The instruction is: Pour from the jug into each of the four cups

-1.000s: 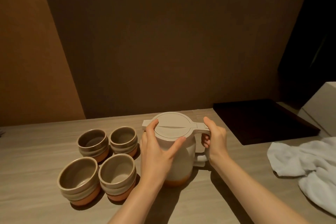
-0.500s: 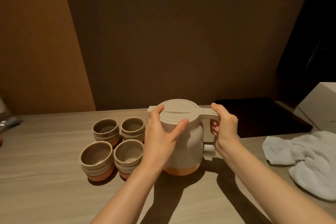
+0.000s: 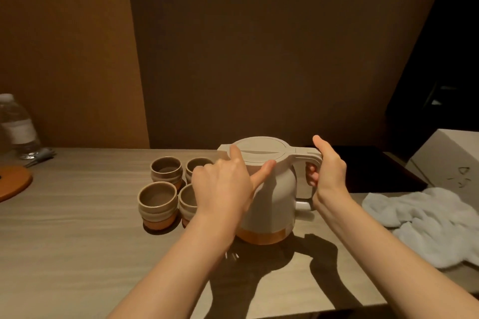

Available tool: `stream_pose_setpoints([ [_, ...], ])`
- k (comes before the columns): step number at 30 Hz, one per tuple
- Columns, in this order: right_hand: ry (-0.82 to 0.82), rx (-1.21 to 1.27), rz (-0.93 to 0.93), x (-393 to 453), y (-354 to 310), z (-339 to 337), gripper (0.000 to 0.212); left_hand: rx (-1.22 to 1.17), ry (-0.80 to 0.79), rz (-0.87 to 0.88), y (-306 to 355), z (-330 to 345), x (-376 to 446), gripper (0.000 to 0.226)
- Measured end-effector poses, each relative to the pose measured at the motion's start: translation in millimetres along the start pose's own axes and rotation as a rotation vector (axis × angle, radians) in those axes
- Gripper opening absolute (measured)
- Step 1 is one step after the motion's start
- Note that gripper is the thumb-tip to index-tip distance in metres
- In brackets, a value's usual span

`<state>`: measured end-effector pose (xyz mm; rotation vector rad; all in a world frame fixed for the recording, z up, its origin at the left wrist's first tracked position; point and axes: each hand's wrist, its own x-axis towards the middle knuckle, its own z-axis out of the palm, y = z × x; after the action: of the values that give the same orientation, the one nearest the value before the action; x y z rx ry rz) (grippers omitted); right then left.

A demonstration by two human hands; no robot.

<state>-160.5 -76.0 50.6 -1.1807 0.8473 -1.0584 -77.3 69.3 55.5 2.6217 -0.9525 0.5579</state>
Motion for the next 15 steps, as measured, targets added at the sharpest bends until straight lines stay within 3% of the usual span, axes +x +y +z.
stream_pose_setpoints([
  [5, 0.002, -0.003, 0.014, -7, -3, -2, 0.040, -0.116, 0.102, 0.028, -5, 8, -17, 0.094],
  [8, -0.003, 0.000, 0.016, -9, -5, -4, 0.040, -0.388, 0.105, 0.066, -17, 16, -26, 0.075],
  [11, 0.003, -0.001, 0.004, -10, -8, -6, 0.041, -0.622, 0.094, -0.021, -36, 30, -36, 0.067],
  [15, 0.008, -0.018, -0.008, -11, -9, -9, 0.040, -0.701, 0.121, -0.196, -61, 58, -48, 0.040],
])
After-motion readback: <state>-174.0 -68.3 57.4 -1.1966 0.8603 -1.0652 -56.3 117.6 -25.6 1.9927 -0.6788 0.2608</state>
